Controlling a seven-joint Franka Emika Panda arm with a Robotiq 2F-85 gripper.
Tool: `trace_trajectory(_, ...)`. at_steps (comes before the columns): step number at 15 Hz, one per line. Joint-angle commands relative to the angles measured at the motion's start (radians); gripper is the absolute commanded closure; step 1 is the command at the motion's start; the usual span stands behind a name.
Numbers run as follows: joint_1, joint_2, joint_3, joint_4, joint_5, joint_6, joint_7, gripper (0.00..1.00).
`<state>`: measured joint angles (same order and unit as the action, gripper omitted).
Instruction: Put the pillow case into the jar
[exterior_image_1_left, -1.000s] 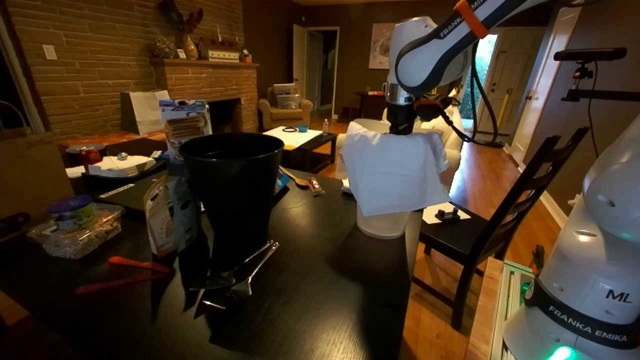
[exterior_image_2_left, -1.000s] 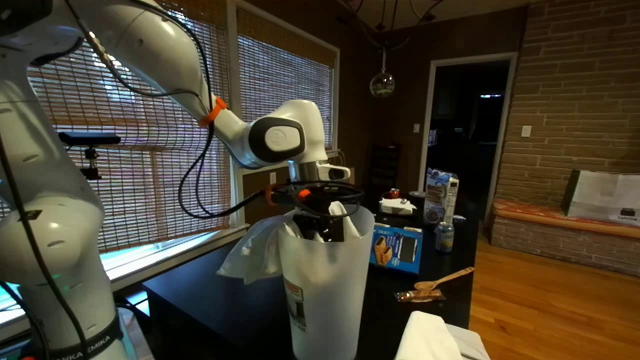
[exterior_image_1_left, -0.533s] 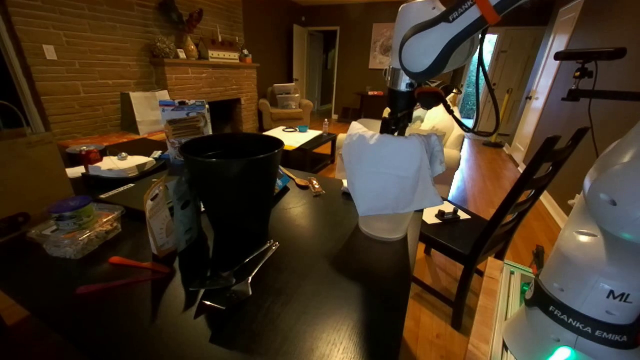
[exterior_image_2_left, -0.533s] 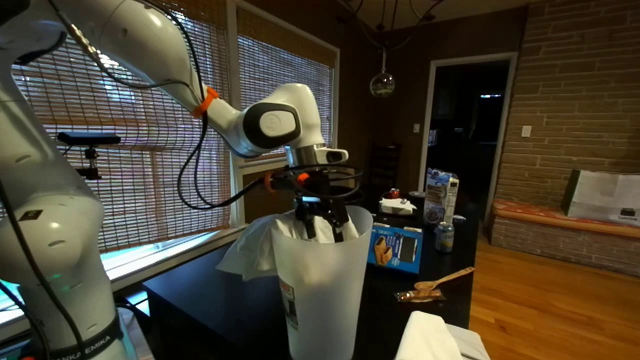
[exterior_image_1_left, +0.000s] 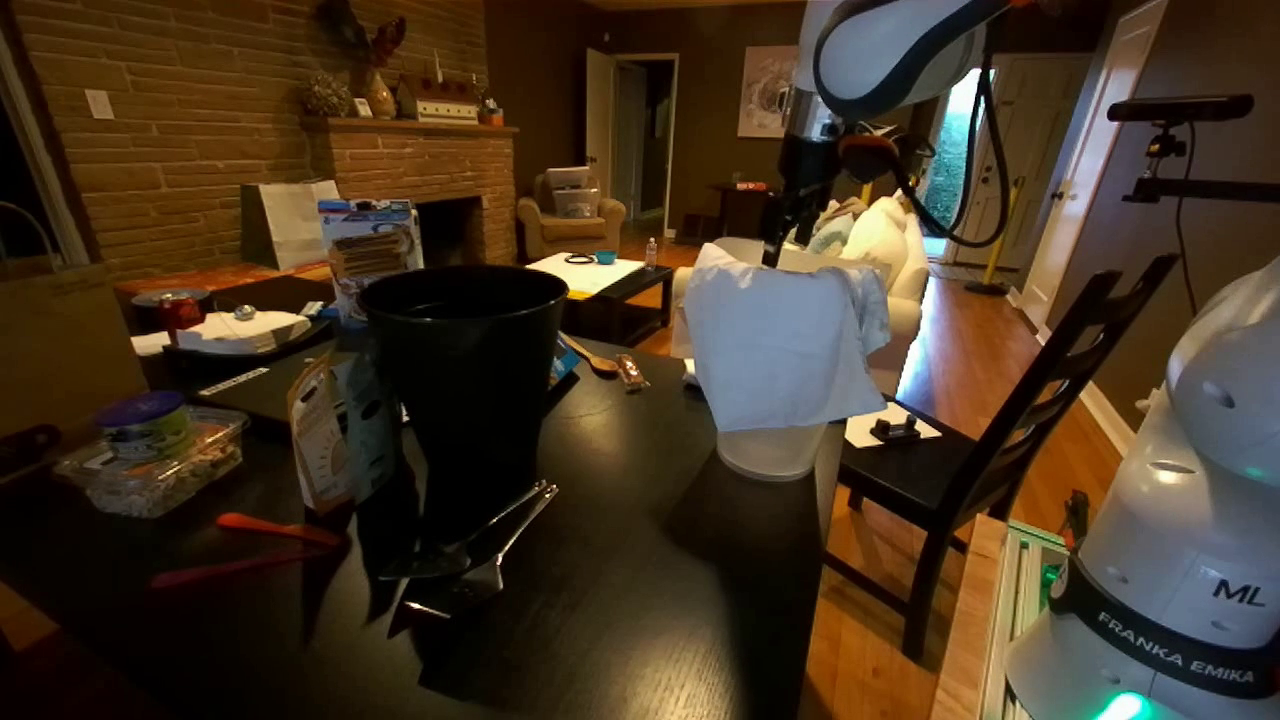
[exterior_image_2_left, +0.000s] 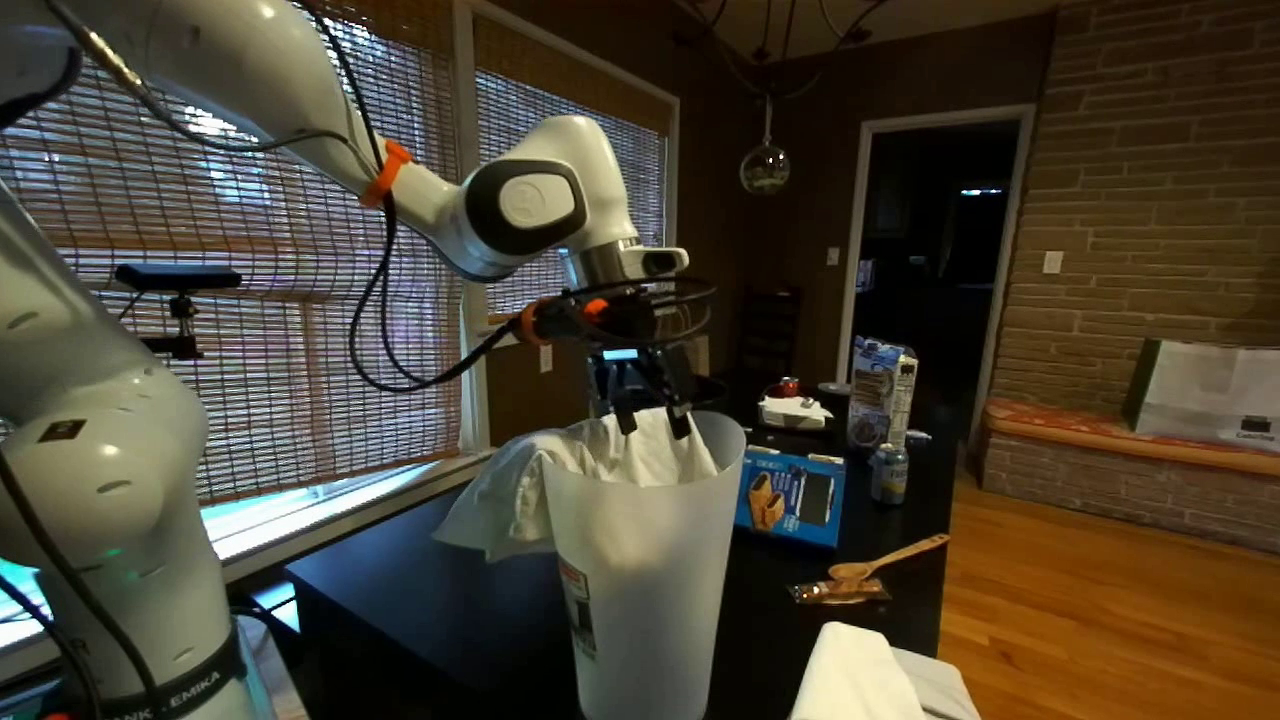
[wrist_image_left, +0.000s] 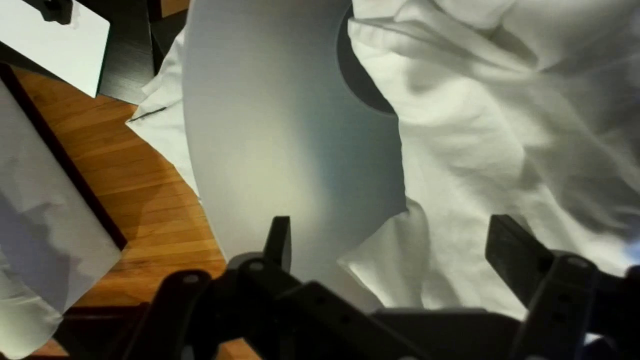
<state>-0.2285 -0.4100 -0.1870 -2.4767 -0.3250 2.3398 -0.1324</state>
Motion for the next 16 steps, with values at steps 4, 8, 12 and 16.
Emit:
trace_trajectory(4,0.020,-0.108,0.049,0.101,0.110,-0.207,0.114,0.00)
trace_trajectory(8,0.021,-0.122,0.083,0.164,0.135,-0.328,0.206,0.00)
trace_trajectory(12,0.034,-0.113,0.093,0.203,0.141,-0.415,0.241,0.00)
trace_trajectory(16,0.034,-0.120,0.090,0.183,0.111,-0.388,0.231,0.00)
